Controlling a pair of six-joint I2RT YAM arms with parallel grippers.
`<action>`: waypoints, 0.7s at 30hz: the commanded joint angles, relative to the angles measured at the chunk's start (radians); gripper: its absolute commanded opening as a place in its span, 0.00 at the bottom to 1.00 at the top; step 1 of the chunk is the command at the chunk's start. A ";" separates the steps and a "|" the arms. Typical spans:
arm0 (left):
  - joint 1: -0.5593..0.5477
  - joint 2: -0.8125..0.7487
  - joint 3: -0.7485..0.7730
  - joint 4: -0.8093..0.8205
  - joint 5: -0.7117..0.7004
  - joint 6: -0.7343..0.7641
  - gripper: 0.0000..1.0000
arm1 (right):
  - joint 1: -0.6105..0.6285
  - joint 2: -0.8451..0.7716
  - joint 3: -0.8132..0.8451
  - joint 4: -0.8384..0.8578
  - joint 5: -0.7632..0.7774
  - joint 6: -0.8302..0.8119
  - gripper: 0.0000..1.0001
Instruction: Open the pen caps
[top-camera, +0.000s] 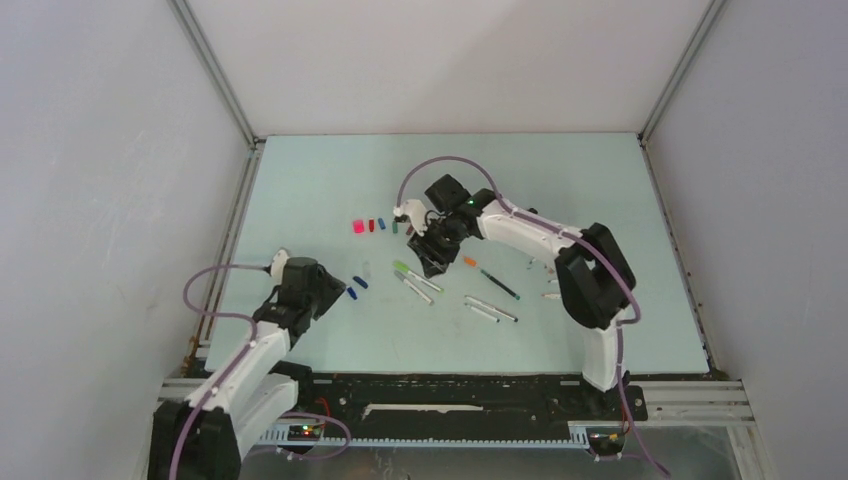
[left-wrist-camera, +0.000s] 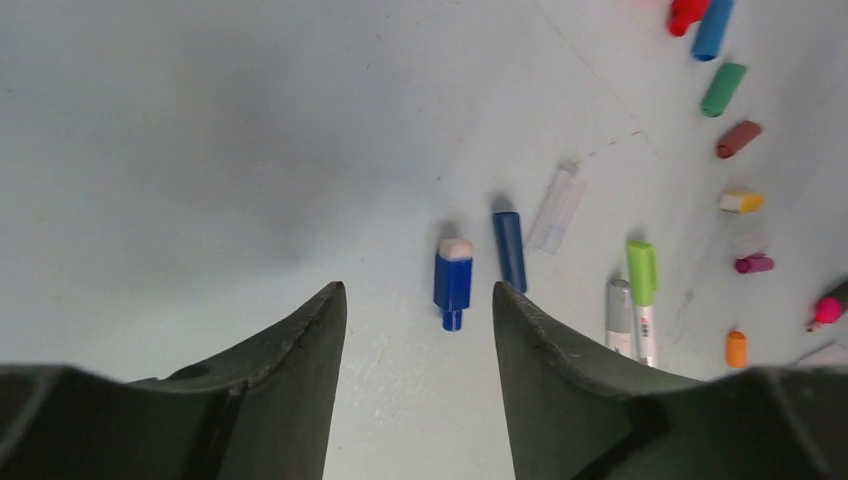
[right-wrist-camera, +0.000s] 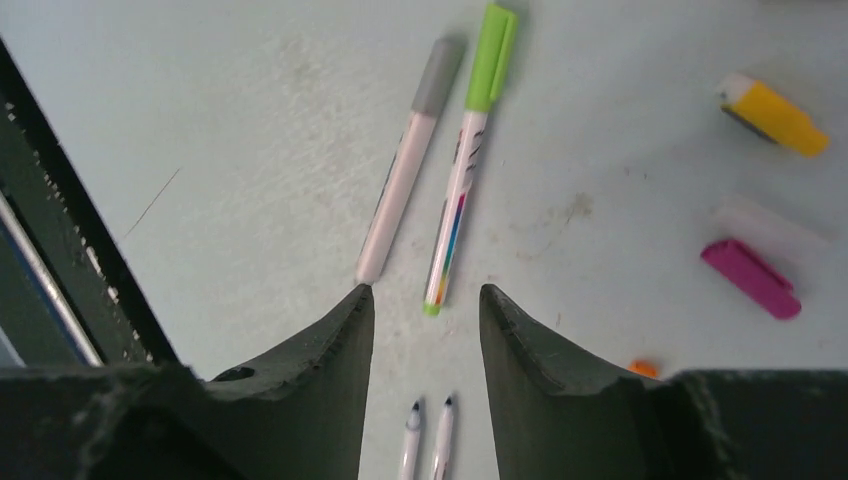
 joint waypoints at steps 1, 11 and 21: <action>0.004 -0.129 0.058 -0.050 -0.006 0.083 0.63 | 0.016 0.122 0.103 -0.022 -0.005 0.037 0.45; 0.004 -0.241 -0.028 0.138 0.161 0.131 0.78 | 0.053 0.195 0.142 -0.029 0.111 0.034 0.44; 0.004 -0.279 -0.129 0.371 0.300 0.023 0.92 | 0.081 0.247 0.137 -0.032 0.260 0.027 0.21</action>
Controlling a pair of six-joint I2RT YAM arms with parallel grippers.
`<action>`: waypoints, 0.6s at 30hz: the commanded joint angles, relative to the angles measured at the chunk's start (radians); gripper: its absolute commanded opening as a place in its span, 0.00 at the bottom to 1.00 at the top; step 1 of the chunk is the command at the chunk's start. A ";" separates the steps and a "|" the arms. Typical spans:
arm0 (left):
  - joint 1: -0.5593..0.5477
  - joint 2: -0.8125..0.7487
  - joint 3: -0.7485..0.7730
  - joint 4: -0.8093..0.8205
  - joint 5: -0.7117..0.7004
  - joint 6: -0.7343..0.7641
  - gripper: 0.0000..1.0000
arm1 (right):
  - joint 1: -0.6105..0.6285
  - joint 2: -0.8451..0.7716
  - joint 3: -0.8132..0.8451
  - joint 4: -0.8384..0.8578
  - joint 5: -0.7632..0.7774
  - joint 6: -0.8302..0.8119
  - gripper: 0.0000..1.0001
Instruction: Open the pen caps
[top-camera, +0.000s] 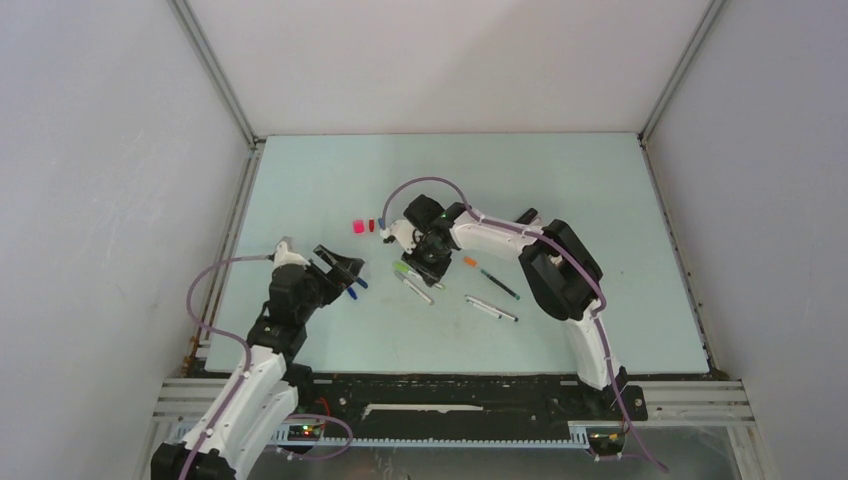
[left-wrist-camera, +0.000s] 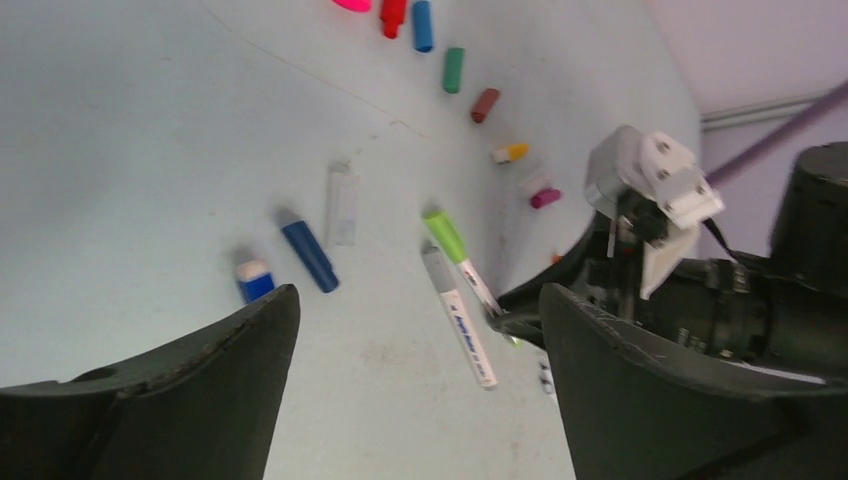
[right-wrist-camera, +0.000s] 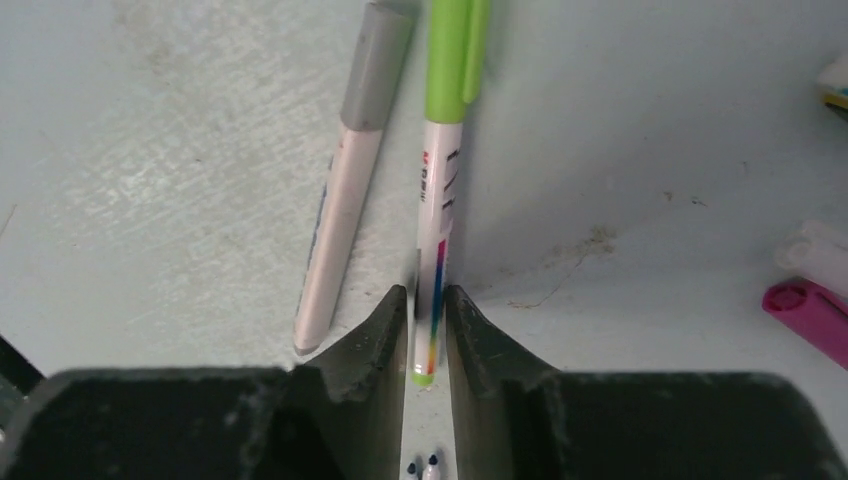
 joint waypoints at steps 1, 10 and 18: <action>0.004 -0.038 -0.091 0.225 0.110 -0.083 0.94 | 0.006 0.031 0.023 -0.008 0.100 0.001 0.16; 0.004 0.031 -0.172 0.527 0.206 -0.217 0.94 | -0.059 -0.064 -0.025 0.013 -0.007 0.014 0.00; -0.002 0.172 -0.166 0.717 0.247 -0.282 0.94 | -0.125 -0.231 -0.099 0.037 -0.316 0.024 0.00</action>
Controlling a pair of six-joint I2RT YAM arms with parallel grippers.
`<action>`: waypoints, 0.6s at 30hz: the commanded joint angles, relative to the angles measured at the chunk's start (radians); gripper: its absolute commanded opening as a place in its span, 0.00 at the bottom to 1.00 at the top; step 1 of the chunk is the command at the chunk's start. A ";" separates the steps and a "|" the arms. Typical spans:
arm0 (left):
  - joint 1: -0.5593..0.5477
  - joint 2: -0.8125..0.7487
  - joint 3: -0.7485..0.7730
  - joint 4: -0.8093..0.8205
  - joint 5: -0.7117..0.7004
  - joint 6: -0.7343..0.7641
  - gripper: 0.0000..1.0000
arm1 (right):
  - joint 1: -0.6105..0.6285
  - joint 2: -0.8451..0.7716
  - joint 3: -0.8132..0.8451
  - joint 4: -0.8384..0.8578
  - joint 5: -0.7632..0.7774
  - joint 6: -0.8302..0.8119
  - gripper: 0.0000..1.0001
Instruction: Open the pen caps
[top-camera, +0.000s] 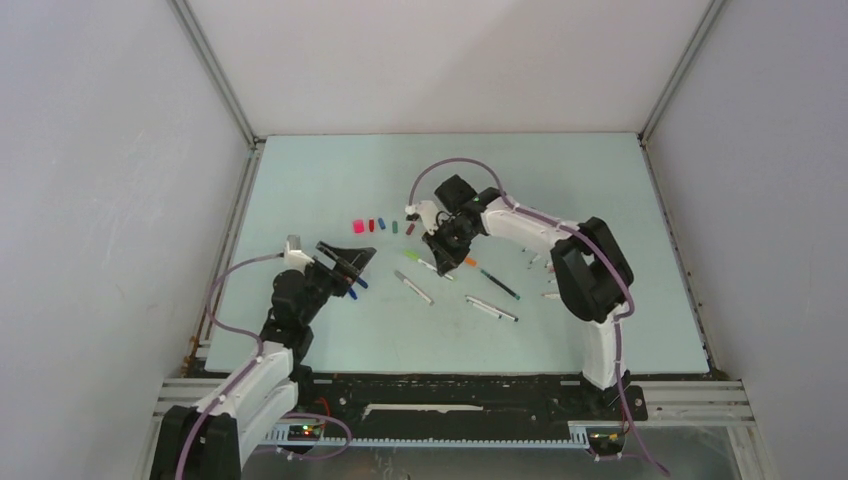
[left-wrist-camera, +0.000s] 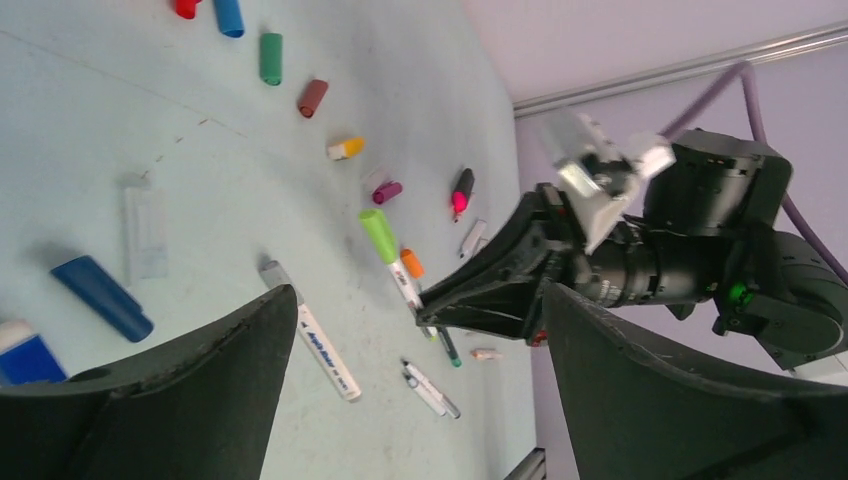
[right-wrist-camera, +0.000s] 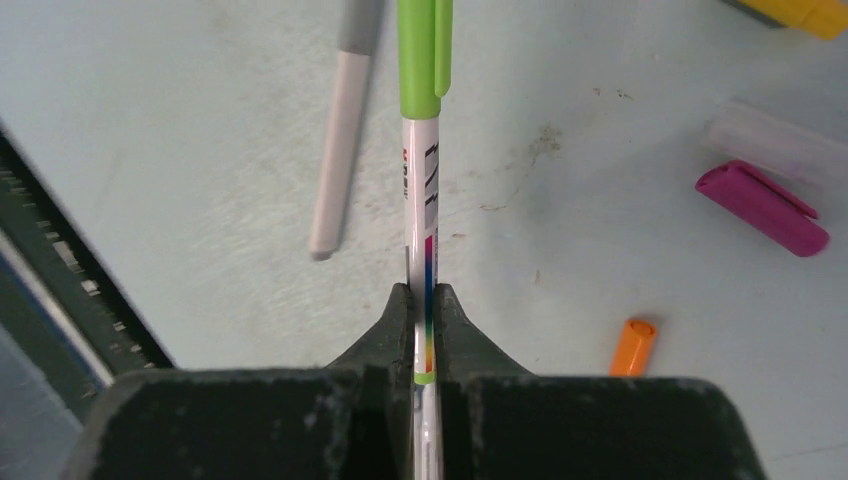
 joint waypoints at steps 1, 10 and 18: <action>-0.005 0.061 -0.001 0.185 0.040 -0.054 0.93 | -0.016 -0.133 -0.018 0.027 -0.225 0.006 0.00; -0.105 0.194 0.082 0.251 -0.012 -0.052 0.90 | -0.015 -0.150 -0.013 0.016 -0.382 0.013 0.00; -0.174 0.292 0.137 0.248 -0.056 -0.059 0.68 | -0.006 -0.156 -0.010 0.013 -0.398 0.012 0.00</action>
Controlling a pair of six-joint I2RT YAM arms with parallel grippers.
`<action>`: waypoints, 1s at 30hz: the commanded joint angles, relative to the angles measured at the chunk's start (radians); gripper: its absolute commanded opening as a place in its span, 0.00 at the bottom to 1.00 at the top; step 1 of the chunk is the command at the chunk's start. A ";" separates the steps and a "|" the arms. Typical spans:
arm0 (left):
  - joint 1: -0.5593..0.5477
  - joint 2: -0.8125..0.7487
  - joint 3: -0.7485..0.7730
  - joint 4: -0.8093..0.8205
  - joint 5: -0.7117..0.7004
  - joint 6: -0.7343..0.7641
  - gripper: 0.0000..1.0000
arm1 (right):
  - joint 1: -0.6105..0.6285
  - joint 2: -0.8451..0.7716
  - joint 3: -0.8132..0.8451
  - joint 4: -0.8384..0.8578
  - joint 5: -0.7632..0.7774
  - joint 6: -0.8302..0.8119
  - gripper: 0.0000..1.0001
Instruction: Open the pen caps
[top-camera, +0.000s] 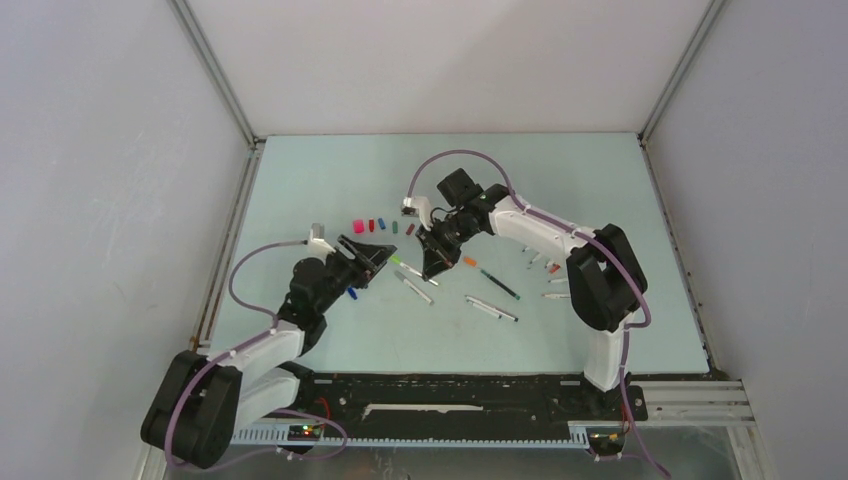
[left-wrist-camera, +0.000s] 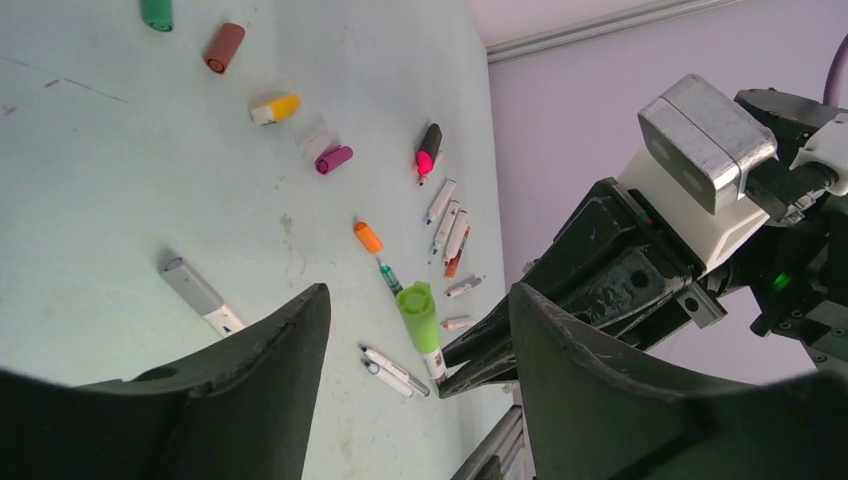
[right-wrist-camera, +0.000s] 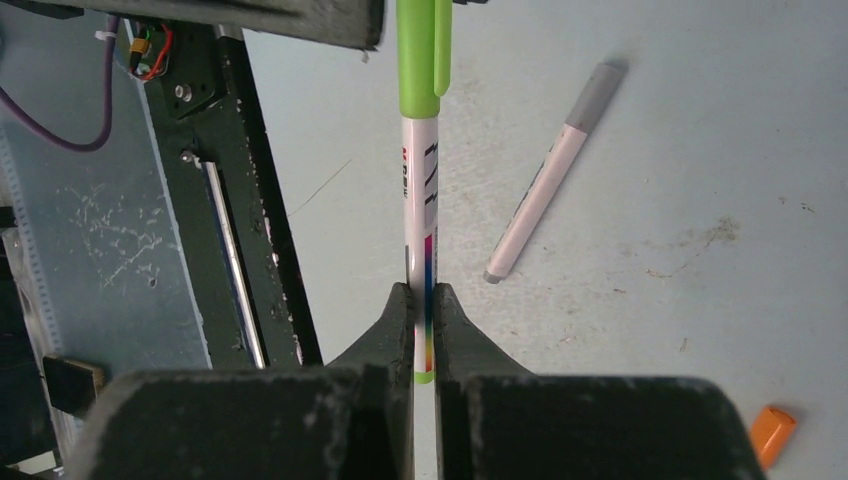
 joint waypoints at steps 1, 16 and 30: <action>-0.029 0.037 0.074 0.025 -0.044 -0.001 0.65 | 0.011 -0.035 0.006 0.007 -0.040 0.001 0.00; -0.063 0.080 0.096 0.017 -0.038 0.001 0.00 | 0.056 -0.036 0.014 0.008 0.020 0.002 0.00; -0.089 0.111 0.096 0.138 -0.003 -0.024 0.00 | 0.048 -0.030 0.012 0.020 0.026 0.041 0.18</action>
